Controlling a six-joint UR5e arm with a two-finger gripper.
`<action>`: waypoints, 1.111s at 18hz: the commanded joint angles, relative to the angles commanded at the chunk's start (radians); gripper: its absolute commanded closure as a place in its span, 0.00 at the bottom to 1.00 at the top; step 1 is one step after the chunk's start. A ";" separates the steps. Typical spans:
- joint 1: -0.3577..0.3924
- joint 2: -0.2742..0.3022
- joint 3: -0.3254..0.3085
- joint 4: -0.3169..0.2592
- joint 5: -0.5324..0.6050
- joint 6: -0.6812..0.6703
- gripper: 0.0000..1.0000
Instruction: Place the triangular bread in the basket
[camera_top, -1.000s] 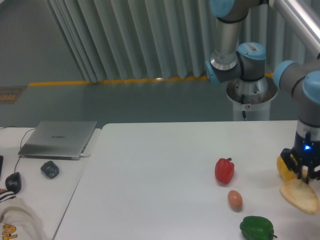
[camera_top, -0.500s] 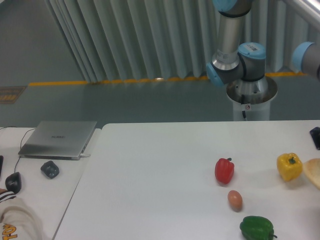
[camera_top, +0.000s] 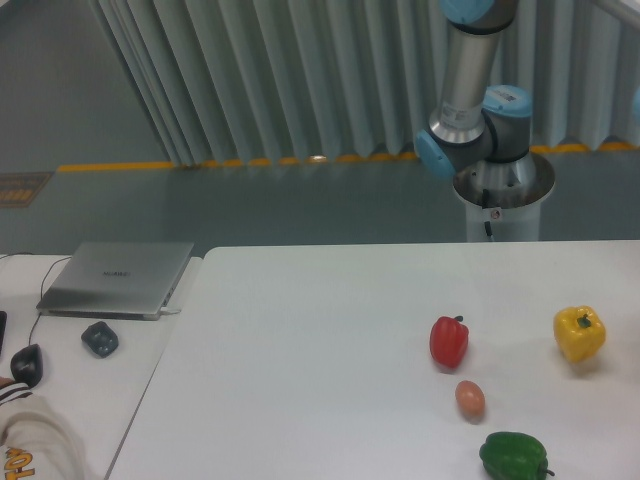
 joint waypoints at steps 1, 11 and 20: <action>0.008 -0.006 0.000 0.023 0.000 -0.002 0.77; 0.066 -0.083 0.015 0.117 0.000 -0.003 0.42; 0.065 -0.080 0.014 0.117 0.002 -0.003 0.00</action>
